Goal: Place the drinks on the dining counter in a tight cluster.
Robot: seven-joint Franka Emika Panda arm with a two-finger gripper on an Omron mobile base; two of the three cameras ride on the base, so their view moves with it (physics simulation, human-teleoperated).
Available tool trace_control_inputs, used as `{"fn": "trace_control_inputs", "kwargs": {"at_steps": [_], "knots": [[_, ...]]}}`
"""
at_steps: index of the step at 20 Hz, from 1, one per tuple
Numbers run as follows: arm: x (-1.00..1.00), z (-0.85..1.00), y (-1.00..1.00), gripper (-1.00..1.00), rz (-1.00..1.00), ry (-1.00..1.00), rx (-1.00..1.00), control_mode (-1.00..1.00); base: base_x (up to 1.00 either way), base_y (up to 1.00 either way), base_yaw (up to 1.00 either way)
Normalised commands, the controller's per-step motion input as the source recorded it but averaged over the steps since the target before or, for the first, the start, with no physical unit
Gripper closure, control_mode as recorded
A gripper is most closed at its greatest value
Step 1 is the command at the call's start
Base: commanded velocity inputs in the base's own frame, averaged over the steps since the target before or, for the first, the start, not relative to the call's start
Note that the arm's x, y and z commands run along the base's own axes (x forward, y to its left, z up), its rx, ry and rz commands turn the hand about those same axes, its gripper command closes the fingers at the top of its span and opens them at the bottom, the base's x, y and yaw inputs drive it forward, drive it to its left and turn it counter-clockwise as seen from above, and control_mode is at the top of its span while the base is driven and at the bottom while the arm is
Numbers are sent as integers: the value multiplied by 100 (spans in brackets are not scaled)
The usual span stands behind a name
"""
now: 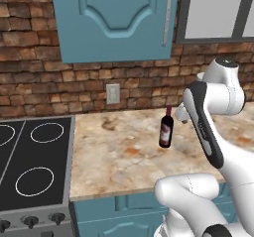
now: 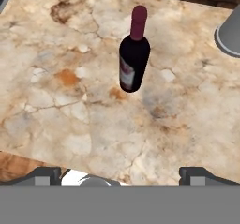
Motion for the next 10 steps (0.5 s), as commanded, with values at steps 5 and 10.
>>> {"fn": "trace_control_inputs", "kwargs": {"at_steps": [5,10], "knots": [[7,0,0,-100,2,2,0,-100,2,0,0],[53,0,-4,-100,19,5,0,-100,0,0,0]]}}
